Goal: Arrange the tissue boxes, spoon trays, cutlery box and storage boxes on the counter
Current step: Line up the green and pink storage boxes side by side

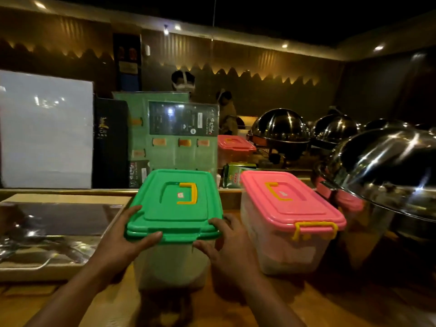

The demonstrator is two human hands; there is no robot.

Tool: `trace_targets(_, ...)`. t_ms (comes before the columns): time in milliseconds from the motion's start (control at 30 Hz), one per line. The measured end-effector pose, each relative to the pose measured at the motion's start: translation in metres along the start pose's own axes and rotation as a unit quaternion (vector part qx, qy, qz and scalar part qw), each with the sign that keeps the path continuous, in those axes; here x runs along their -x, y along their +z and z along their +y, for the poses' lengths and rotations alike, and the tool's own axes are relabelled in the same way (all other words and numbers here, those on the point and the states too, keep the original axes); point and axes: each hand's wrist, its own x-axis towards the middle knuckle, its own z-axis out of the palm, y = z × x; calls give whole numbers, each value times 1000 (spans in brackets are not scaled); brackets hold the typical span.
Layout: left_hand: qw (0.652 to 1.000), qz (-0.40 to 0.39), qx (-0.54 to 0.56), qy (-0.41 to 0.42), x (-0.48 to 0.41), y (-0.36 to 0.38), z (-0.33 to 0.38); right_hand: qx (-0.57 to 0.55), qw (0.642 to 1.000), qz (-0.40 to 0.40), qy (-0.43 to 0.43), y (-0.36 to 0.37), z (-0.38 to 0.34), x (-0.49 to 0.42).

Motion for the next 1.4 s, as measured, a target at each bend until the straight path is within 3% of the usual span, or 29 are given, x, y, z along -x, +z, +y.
trace_targets(267,997,27,-49,46,0,37,5,64,998,-14,-10,-27,26,-5)
trace_targets(733,999,-29,29,14,-13,77,3,150,988,18,-43,-58,59,-4)
trace_targets(1400,999,-27,35,21,-21,98,5,133,990,9,-35,-63,78,-8)
